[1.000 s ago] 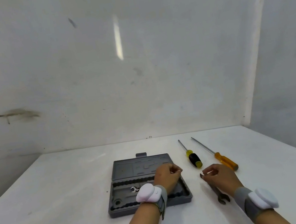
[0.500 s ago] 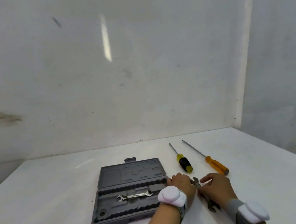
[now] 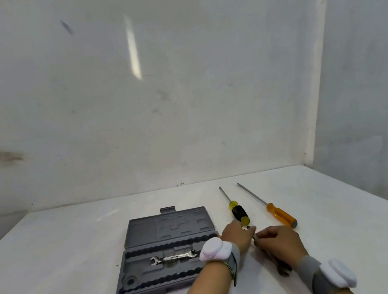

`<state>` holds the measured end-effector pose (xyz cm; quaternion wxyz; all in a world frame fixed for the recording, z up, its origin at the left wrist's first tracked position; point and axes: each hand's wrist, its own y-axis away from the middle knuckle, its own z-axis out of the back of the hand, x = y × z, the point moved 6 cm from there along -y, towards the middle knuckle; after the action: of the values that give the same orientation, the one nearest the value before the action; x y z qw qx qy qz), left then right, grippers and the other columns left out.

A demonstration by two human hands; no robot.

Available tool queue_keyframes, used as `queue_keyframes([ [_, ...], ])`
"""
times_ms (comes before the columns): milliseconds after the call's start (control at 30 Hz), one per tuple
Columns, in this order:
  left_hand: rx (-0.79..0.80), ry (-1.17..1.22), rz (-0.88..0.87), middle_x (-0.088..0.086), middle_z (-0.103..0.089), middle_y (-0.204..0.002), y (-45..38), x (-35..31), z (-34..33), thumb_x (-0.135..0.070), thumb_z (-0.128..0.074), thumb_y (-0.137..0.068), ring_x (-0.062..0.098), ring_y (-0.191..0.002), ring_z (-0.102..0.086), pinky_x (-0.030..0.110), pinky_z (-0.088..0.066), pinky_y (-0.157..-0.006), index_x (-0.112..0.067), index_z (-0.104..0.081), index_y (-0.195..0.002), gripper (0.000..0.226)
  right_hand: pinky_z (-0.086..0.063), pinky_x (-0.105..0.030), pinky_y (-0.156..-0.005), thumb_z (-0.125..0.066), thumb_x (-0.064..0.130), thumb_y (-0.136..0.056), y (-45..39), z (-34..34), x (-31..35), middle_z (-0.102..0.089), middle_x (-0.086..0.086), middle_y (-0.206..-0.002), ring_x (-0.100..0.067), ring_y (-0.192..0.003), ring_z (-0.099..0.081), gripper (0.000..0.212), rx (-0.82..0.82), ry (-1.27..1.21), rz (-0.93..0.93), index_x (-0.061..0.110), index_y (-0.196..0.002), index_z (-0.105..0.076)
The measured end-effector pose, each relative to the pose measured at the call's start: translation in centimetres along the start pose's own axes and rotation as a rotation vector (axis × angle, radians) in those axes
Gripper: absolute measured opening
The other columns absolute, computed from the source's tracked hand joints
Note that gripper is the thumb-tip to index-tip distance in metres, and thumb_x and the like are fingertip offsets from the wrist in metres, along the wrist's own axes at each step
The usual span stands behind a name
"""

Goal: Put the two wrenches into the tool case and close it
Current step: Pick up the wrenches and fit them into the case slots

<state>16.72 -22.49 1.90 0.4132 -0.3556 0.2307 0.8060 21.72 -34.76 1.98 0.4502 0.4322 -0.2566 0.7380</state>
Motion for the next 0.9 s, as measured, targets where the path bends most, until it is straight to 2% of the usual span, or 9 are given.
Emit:
queue_keyframes([
  [67,-0.005,0.178,-0.029,0.012,-0.064,-0.107,0.2,-0.3,0.7,-0.035,-0.053,-0.088,0.027,-0.098,-0.061,0.033,-0.047,-0.088,-0.02,-0.06,-0.081,0.019,-0.052,-0.017,-0.058,-0.073,0.013,-0.078,0.2,-0.1,0.5,-0.074,-0.008,-0.085,-0.018,-0.071,-0.067,0.023,0.033,-0.04,0.012,0.01,-0.101,-0.074],
  [100,0.007,0.268,-0.027,0.011,-0.065,-0.09,0.2,-0.3,1.0,-0.033,-0.055,-0.087,0.024,-0.078,-0.064,0.037,-0.053,-0.085,-0.02,-0.057,-0.067,0.024,-0.054,-0.02,-0.06,-0.074,0.011,-0.077,0.4,-0.1,0.8,-0.074,-0.01,-0.088,-0.021,-0.076,-0.069,0.025,0.046,-0.065,0.02,0.008,-0.102,-0.074],
  [167,0.026,0.457,0.009,0.004,-0.065,-0.065,0.3,0.1,1.5,-0.024,-0.061,-0.085,0.013,-0.048,-0.062,0.036,-0.057,-0.076,-0.015,-0.058,-0.06,0.026,-0.056,-0.023,-0.063,-0.075,0.009,-0.076,0.5,-0.1,1.5,-0.074,-0.013,-0.094,-0.026,-0.084,-0.07,0.029,0.056,-0.104,0.052,0.005,-0.104,-0.072],
  [233,-0.01,0.592,0.041,-0.002,-0.064,-0.045,-0.1,0.7,2.3,-0.014,-0.064,-0.084,0.008,-0.037,-0.06,0.03,-0.058,-0.067,-0.01,-0.061,-0.062,0.022,-0.056,-0.023,-0.063,-0.075,0.009,-0.075,0.8,-0.3,2.4,-0.073,-0.014,-0.097,-0.026,-0.086,-0.069,0.03,0.065,-0.132,0.08,0.004,-0.105,-0.071],
  [367,-0.043,0.803,0.075,0.01,-0.063,-0.056,0.6,1.3,4.1,-0.003,-0.062,-0.085,0.01,-0.035,-0.06,0.018,-0.055,-0.047,-0.002,-0.062,-0.063,0.022,-0.054,-0.02,-0.059,-0.073,0.014,-0.077,1.1,-0.8,4.1,-0.073,-0.006,-0.085,-0.019,-0.076,-0.068,0.026,0.1,-0.141,0.133,0.009,-0.103,-0.072],
  [467,-0.092,0.9,0.099,0.013,-0.061,-0.064,1.2,2.3,5.8,-0.004,-0.06,-0.086,0.011,-0.036,-0.06,0.016,-0.054,-0.046,0.0,-0.061,-0.064,0.022,-0.052,-0.023,-0.055,-0.073,0.018,-0.078,1.1,-1.4,4.9,-0.072,-0.004,-0.08,-0.017,-0.068,-0.068,0.024,0.138,-0.137,0.139,0.016,-0.101,-0.071],
  [667,-0.237,1.121,0.144,0.001,-0.062,-0.038,2.1,5.6,9.1,-0.003,-0.056,-0.088,0.009,-0.033,-0.059,0.016,-0.054,-0.043,0.001,-0.059,-0.063,0.025,-0.057,-0.023,-0.063,-0.069,0.014,-0.084,1.7,-3.3,4.8,-0.071,-0.01,-0.098,-0.019,-0.078,-0.068,0.027,0.294,-0.379,0.052,0.01,-0.111,-0.067],
  [767,-0.278,1.205,0.154,0.007,-0.065,-0.049,3.1,7.5,10.8,-0.003,-0.057,-0.088,0.012,-0.041,-0.063,0.016,-0.056,-0.046,0.003,-0.059,-0.066,0.023,-0.06,-0.022,-0.067,-0.065,0.004,-0.086,1.9,-4.6,4.7,-0.069,-0.015,-0.103,-0.022,-0.086,-0.069,0.03,0.375,-0.6,0.011,0.005,-0.116,-0.064],
  [900,-0.254,1.248,0.171,0.018,-0.059,-0.074,4.7,9.3,12.4,0.0,-0.053,-0.089,0.024,-0.068,-0.06,0.018,-0.056,-0.047,0.005,-0.058,-0.073,0.017,-0.061,-0.021,-0.074,-0.066,-0.002,-0.083,2.2,-6.5,5.2,-0.07,-0.02,-0.11,-0.022,-0.094,-0.071,0.036,0.452,-0.619,0.025,0.004,-0.118,-0.062],
])
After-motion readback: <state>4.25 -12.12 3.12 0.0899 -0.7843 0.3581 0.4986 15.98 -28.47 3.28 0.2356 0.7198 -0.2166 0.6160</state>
